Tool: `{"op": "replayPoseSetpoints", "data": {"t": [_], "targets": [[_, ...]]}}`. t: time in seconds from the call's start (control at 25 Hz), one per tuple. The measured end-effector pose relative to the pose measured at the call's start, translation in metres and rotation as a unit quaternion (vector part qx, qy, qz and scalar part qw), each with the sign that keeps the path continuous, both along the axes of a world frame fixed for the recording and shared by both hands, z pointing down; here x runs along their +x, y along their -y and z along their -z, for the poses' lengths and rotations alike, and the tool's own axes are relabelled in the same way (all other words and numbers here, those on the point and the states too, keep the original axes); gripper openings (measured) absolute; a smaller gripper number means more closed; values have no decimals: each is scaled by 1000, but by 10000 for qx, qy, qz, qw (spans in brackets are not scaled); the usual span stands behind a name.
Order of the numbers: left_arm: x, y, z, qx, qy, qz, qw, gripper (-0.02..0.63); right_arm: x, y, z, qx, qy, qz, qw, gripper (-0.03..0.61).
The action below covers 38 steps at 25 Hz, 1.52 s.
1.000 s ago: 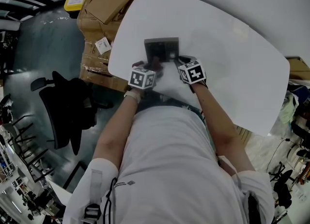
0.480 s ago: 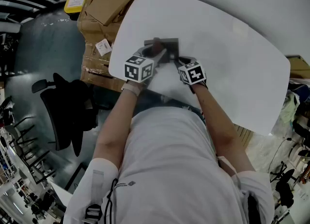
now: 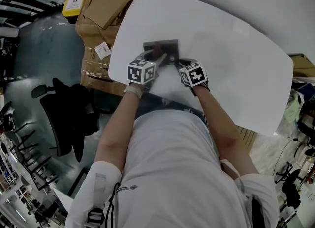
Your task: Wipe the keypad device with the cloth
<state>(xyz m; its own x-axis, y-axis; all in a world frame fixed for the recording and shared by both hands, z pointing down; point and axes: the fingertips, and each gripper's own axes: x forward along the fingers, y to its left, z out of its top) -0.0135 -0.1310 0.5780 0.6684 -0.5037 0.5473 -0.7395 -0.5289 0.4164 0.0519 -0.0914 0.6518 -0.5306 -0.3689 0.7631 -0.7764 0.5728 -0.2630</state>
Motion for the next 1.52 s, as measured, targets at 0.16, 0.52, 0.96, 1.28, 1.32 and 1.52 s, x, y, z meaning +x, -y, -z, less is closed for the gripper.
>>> {"op": "replayPoseSetpoints", "data": {"t": [0.16, 0.52, 0.96, 1.28, 1.32, 1.52], "targets": [[0, -3, -4, -79, 1, -9, 10000, 155, 0, 0, 0, 12, 15, -13, 10000, 100], [3, -25, -25, -398, 58, -169, 9990, 152, 1, -2, -1, 2, 41, -10, 10000, 100], [-11, -65, -86, -1708, 109, 166, 9851, 150, -2, -5, -5, -38, 43, 12, 10000, 100], [-8, -65, -80, -1527, 80, 40, 9882, 152, -2, -7, -7, -63, 13, 40, 10000, 100], [-7, -66, -77, -1482, 10, 14, 9890, 152, -1, -8, -7, -48, -2, 45, 10000, 100], [-5, -54, -47, -1210, -333, 16, 9921, 152, -2, -8, -9, -4, -19, -10, 10000, 100]]}}
